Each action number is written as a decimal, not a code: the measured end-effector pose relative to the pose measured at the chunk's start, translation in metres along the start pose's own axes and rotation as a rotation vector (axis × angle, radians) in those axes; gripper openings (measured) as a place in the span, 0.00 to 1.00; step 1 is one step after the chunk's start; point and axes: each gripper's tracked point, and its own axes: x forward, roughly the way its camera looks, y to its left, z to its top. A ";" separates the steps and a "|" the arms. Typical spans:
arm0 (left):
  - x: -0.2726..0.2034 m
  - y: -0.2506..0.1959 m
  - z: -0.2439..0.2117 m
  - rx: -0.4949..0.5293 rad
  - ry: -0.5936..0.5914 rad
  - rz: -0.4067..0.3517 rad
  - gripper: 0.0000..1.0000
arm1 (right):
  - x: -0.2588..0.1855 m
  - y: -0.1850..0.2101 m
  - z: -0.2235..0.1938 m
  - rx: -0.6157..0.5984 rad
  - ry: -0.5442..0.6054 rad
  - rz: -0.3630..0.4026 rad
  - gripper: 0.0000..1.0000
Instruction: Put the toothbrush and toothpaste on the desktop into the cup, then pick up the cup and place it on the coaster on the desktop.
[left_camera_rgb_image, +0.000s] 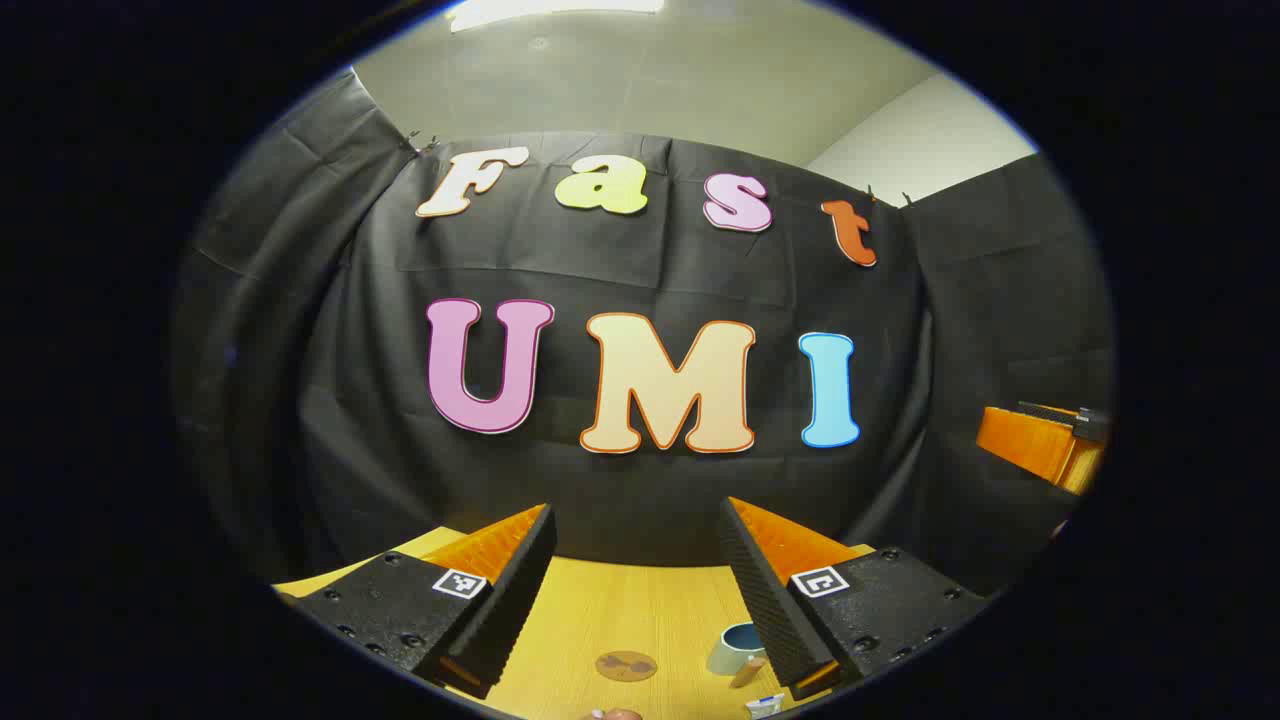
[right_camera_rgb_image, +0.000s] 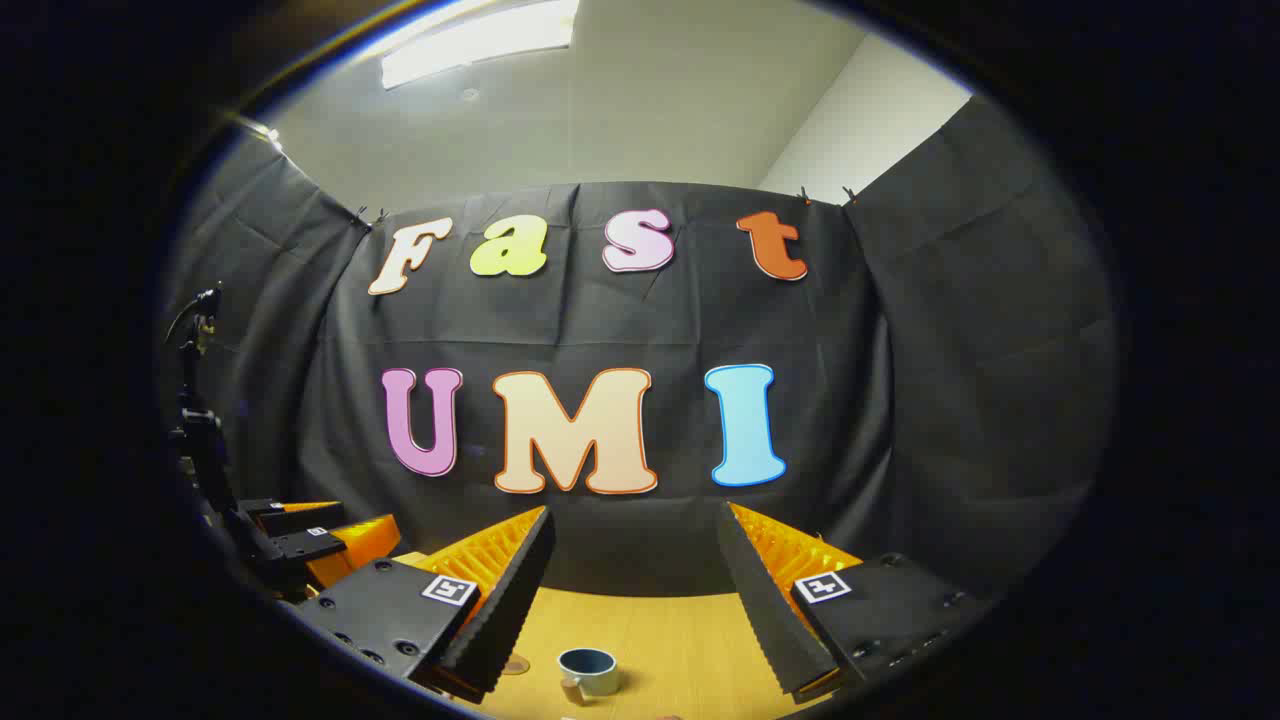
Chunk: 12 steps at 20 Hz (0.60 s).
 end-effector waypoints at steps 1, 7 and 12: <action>-0.002 0.002 -0.001 0.003 -0.004 0.003 0.94 | -0.002 0.006 0.000 0.008 -0.001 0.016 0.99; -0.011 0.021 -0.002 0.047 -0.024 0.053 0.94 | -0.004 0.031 -0.024 0.013 0.048 0.076 0.99; -0.021 0.044 -0.013 0.074 0.015 0.101 0.94 | 0.002 0.039 -0.044 0.027 0.098 0.105 0.99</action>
